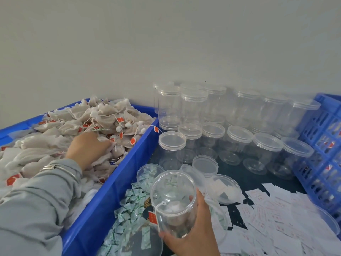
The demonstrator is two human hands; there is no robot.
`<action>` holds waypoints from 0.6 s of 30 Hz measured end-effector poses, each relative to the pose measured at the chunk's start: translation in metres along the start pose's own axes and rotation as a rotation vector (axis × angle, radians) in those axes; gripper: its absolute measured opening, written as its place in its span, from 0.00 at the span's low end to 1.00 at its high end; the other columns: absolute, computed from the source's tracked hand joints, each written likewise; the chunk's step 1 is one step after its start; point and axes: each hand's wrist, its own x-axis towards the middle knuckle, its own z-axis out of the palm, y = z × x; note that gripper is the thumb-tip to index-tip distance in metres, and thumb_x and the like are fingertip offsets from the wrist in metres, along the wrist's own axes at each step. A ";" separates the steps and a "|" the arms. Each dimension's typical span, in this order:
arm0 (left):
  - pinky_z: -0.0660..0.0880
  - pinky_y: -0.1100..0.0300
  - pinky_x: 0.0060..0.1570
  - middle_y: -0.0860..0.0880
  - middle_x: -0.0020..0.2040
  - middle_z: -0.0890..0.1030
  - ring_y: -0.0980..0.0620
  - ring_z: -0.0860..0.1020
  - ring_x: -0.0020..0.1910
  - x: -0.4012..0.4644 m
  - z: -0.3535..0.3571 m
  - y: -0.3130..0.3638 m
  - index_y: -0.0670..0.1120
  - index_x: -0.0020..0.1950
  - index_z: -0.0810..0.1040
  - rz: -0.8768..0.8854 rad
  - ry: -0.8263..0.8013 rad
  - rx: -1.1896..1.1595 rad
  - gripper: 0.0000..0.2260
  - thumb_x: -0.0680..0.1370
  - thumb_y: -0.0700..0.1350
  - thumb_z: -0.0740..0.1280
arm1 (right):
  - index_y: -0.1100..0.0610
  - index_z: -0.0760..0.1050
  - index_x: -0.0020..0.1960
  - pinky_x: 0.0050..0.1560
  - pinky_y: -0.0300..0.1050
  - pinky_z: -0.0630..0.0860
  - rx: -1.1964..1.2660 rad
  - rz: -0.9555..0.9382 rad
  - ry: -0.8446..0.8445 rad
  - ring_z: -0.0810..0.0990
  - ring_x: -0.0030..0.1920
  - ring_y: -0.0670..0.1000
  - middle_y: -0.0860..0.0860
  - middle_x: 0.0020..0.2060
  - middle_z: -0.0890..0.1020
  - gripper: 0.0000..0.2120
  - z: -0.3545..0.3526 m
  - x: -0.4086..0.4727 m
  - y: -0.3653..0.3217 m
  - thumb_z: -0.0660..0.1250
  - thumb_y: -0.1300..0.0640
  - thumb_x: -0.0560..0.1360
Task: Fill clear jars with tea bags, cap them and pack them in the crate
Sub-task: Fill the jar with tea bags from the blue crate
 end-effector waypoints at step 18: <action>0.77 0.62 0.32 0.46 0.38 0.82 0.52 0.81 0.34 -0.086 -0.027 0.086 0.47 0.41 0.84 0.331 -0.957 -1.046 0.05 0.66 0.45 0.76 | 0.54 0.61 0.69 0.59 0.29 0.65 0.046 0.026 0.071 0.71 0.62 0.40 0.39 0.62 0.73 0.40 0.016 0.000 -0.002 0.78 0.65 0.63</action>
